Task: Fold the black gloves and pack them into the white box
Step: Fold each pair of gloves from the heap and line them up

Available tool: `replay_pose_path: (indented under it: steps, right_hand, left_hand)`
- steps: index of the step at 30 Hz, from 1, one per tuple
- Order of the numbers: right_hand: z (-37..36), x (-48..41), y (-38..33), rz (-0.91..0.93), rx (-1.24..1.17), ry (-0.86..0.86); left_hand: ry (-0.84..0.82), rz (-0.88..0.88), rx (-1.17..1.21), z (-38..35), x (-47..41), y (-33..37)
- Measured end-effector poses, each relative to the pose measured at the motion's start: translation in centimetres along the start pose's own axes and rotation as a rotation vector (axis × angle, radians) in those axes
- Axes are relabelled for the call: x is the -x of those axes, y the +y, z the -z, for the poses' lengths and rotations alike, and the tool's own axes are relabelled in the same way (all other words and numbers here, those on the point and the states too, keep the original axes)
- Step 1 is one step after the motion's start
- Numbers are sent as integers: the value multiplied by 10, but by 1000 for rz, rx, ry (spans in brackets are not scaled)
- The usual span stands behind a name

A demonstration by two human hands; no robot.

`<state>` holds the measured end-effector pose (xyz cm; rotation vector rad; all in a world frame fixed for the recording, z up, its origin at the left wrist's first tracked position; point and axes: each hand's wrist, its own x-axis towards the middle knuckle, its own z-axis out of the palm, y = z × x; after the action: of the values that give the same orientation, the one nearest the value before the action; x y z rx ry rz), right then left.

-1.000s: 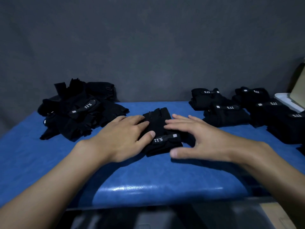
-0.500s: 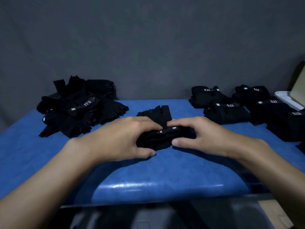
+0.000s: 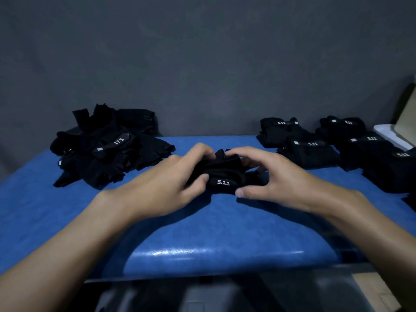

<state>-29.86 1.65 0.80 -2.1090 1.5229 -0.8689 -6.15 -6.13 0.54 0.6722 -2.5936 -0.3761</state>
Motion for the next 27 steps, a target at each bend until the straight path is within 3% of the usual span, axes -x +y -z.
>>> replay_pose_path:
  steps: [6,12,16,22,27]
  right_hand:
    - [-1,-2,-2,4,-56,63]
    - [10,2,-6,-97,-40,-138]
    - [9,0,-2,-82,-90,-28]
    - [-3,-2,9,-146,29,17]
    - [-7,-3,8,-149,109,22]
  left_hand:
    - [48,46,197,-1,-1,0]
    - [56,72,389,2,-1,4]
    - [146,64,186,0,-4,-9]
    - [-43,229,-44,-10,-2,-28]
    - [-69,237,-101,-11,-4,-25]
